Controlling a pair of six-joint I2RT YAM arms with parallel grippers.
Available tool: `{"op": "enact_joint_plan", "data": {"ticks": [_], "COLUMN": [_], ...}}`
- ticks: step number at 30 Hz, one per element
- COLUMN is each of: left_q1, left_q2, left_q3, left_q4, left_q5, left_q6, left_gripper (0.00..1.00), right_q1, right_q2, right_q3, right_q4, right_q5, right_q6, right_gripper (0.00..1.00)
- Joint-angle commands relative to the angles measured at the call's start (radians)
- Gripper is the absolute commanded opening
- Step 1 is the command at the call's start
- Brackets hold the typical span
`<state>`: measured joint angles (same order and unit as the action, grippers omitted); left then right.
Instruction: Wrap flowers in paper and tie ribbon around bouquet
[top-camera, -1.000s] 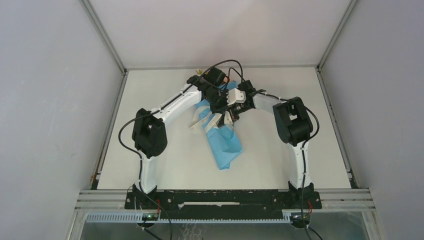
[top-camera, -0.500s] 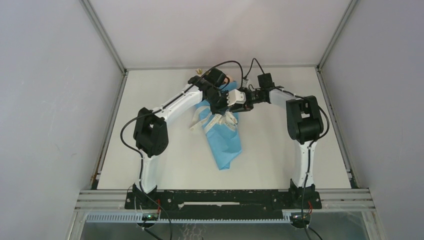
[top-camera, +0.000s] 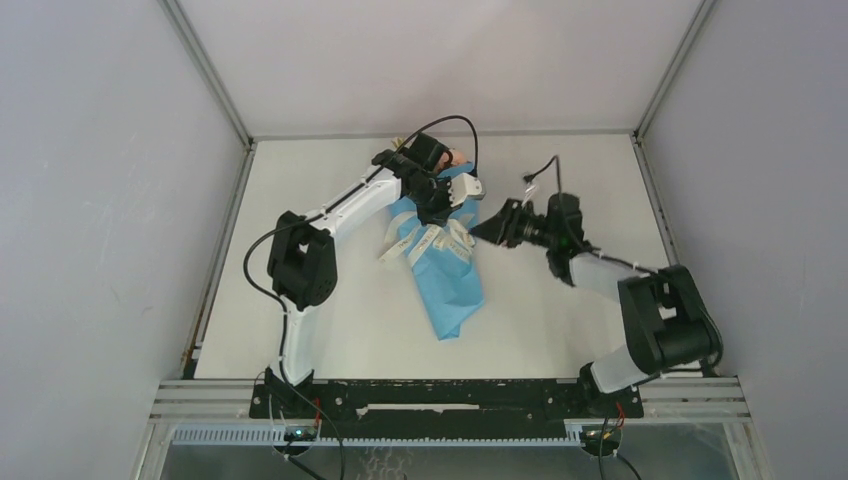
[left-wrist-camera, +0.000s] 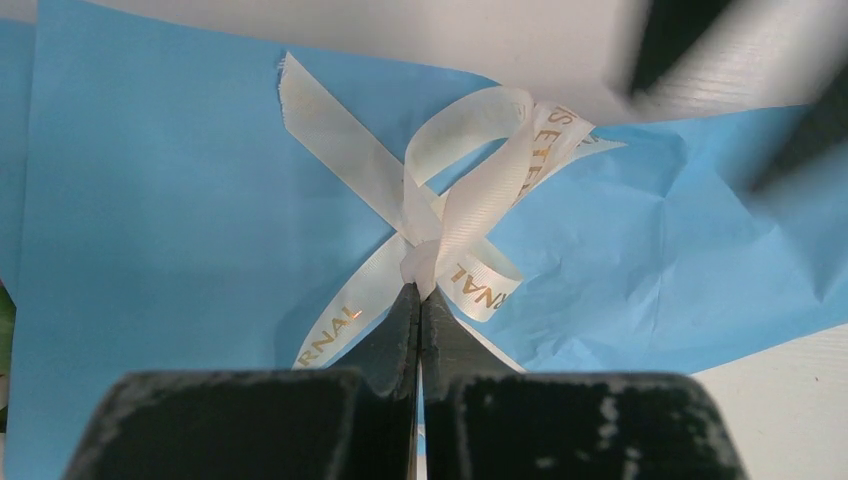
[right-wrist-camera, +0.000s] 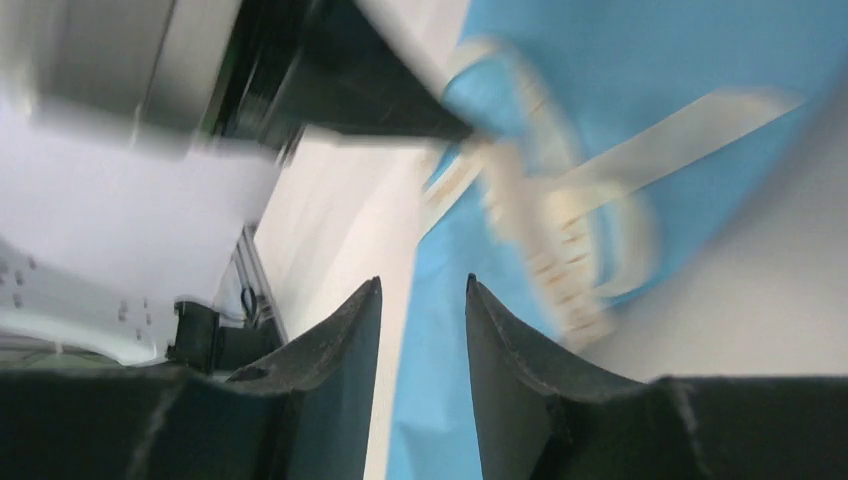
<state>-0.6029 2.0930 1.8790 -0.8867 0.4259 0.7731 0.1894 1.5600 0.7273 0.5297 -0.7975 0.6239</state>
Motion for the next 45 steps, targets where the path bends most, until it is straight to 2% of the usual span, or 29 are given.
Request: {"op": "enact_joint_plan", "data": {"ticks": [1,5,7,9,12,21,28,42,45], "left_q1": [0.008,0.011,0.012,0.011,0.012,0.013,0.013,0.013,0.013], "left_q2": [-0.001,-0.001,-0.002,0.001,0.003,0.001,-0.001,-0.001,-0.001], "left_q3": [0.013,0.009,0.009,0.007,0.003,-0.004,-0.014,-0.011,-0.009], "left_q4": [0.03,0.035,0.039,0.04,0.041,0.041,0.041,0.041,0.041], "left_q5": [0.04,0.044,0.047,0.048,0.044,0.045,0.045,0.032,0.034], "left_q6": [-0.027,-0.033,-0.036,-0.04,-0.041,-0.042,-0.042,-0.036,-0.037], "left_gripper": [0.0,0.0,0.0,0.0,0.0,0.0,0.0,0.0,0.0], "right_q1": [0.209,0.349,0.372,0.369,0.367,0.393,0.395,0.419,0.42], "right_q2": [-0.156,-0.172,-0.127,-0.066,0.023,0.142,0.178,0.243,0.274], "right_q3": [-0.165,-0.2,-0.199,-0.193,-0.145,-0.055,-0.017,0.012,0.033], "right_q4": [0.204,0.219,0.258,0.295,0.315,0.255,0.277,0.231,0.228], "right_q5": [0.3,0.495,0.551,0.591,0.57,0.634,0.673,0.685,0.651], "right_q6": [-0.028,-0.054,-0.039,-0.002,0.025,0.004,-0.014,-0.026,-0.029], "right_gripper": [0.46,0.47,0.48,0.43,0.36,0.4,0.45,0.41,0.41]}}
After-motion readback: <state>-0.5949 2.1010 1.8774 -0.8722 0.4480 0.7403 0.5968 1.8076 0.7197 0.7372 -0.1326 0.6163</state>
